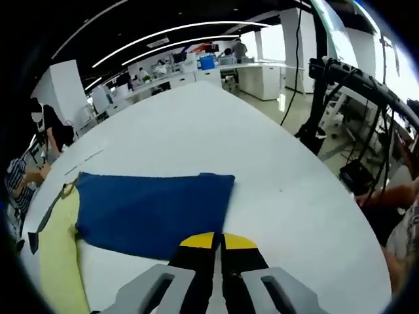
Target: Fold the garment on the visible template until the final outline fits inside the template.
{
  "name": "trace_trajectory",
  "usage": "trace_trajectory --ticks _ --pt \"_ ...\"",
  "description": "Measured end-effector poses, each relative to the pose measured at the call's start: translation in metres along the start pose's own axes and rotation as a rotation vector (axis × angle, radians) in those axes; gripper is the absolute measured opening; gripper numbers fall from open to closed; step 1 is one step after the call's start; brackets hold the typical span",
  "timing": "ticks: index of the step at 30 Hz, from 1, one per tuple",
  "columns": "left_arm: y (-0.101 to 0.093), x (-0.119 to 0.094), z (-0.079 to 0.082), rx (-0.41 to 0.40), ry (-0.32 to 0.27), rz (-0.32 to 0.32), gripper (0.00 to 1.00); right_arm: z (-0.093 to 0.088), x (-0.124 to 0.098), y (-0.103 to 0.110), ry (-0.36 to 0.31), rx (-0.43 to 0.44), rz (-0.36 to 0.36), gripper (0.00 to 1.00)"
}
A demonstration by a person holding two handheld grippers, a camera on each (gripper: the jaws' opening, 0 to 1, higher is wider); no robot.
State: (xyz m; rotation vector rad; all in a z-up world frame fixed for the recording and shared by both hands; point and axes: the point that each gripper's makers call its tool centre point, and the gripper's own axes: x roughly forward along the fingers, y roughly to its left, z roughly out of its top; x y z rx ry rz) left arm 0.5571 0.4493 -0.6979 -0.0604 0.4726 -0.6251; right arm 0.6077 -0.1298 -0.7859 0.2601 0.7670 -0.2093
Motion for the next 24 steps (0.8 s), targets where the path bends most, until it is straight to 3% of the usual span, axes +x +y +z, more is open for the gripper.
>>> trace_trajectory --ticks 14,24 --pt "0.003 -0.011 -0.004 -0.013 0.006 0.012 0.94 0.0 0.0 0.005 0.02 -0.141 0.0 0.01" --pt "0.001 -0.014 0.0 -0.017 -0.018 0.008 0.97 0.001 0.002 0.004 0.027 -0.129 -0.002 0.0"
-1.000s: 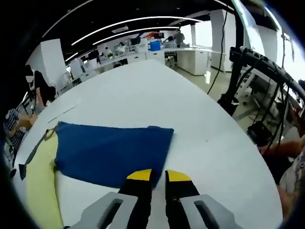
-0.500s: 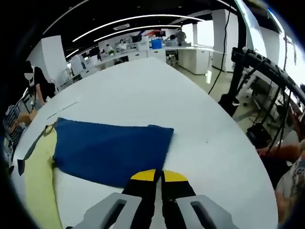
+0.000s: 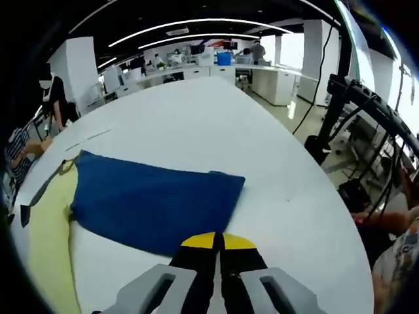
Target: Fold the garment on the visible template until the final outline fits inside the template.
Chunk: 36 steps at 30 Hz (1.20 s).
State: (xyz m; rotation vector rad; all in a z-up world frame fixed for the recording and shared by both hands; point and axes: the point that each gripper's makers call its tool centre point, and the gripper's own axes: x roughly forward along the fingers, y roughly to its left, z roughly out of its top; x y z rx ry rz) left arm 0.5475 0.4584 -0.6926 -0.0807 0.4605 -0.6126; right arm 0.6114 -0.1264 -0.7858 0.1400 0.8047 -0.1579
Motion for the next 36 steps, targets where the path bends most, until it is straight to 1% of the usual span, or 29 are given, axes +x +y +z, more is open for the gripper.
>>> trace_trajectory --ticks 4,7,12,16,20,22,26,30,32,36 --pt "-0.003 -0.001 -0.001 0.03 0.011 -0.004 0.98 0.004 -0.007 0.003 -0.009 0.035 0.017 0.0" --pt "-0.003 -0.002 -0.001 0.033 0.011 -0.006 0.98 0.01 -0.012 0.006 -0.025 0.026 0.018 0.0" --pt "-0.004 -0.002 -0.006 0.032 0.022 -0.007 0.98 0.019 -0.017 0.008 -0.051 0.038 0.031 0.0" --pt "-0.006 -0.003 -0.006 0.029 0.021 -0.013 0.98 0.024 -0.022 0.016 -0.07 0.051 0.047 0.0" --pt "-0.006 -0.004 -0.005 0.036 0.022 -0.013 0.99 0.033 -0.029 0.03 -0.095 0.063 0.086 0.0" --pt "-0.006 -0.004 -0.005 0.035 0.021 -0.014 0.98 0.04 -0.03 0.035 -0.112 0.068 0.104 0.0" --pt "-0.007 -0.005 -0.006 0.034 0.017 -0.011 0.99 0.051 -0.027 0.038 -0.122 0.057 0.118 0.0" --pt "-0.009 -0.007 -0.007 0.037 0.021 -0.013 0.98 0.057 -0.028 0.044 -0.136 0.054 0.133 0.0" --pt "-0.009 -0.008 -0.008 0.035 0.02 -0.012 0.98 0.061 -0.029 0.048 -0.153 0.053 0.142 0.0" --pt "-0.01 -0.009 -0.008 0.031 0.017 -0.013 0.98 0.064 -0.029 0.056 -0.153 0.044 0.165 0.0"
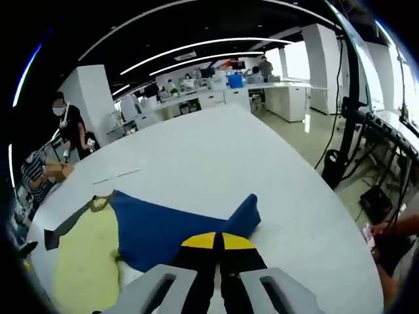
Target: Fold the garment on the visible template until the final outline fits inside the template.
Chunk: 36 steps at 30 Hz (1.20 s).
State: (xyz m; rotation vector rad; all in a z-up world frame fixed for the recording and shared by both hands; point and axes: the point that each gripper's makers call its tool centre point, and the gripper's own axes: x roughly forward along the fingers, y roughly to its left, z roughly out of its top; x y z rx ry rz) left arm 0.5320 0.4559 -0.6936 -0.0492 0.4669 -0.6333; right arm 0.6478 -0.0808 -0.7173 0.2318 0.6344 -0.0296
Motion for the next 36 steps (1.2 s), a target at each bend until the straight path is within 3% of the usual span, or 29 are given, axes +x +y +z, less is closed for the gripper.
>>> trace_trajectory --ticks 16,36 --pt "-0.003 -0.003 -0.002 0.006 0.008 -0.006 0.98 0.02 0.009 0.044 -0.025 -0.032 0.099 0.0" --pt "-0.002 -0.007 -0.007 0.001 0.009 -0.005 0.97 0.03 0.021 0.097 -0.013 -0.052 0.207 0.0"
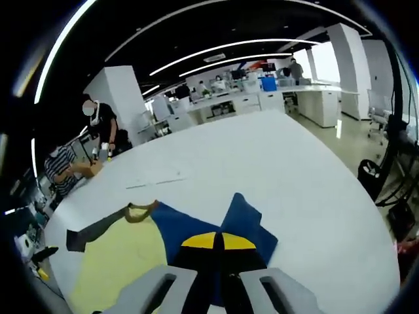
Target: Fold the garment on the visible template until the final outline fits inside the template.
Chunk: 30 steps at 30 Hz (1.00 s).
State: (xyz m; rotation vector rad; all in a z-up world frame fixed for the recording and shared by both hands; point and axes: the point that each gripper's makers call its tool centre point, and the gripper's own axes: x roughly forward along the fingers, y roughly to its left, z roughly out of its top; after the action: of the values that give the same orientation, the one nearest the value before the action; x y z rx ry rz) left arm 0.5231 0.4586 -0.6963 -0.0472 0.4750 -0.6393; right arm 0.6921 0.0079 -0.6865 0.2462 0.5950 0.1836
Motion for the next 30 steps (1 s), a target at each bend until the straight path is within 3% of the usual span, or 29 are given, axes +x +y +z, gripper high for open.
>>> trace_trajectory --ticks 30 --pt "-0.006 0.001 -0.006 0.02 0.017 -0.006 0.98 0.014 0.036 0.071 0.019 -0.056 0.119 0.0"
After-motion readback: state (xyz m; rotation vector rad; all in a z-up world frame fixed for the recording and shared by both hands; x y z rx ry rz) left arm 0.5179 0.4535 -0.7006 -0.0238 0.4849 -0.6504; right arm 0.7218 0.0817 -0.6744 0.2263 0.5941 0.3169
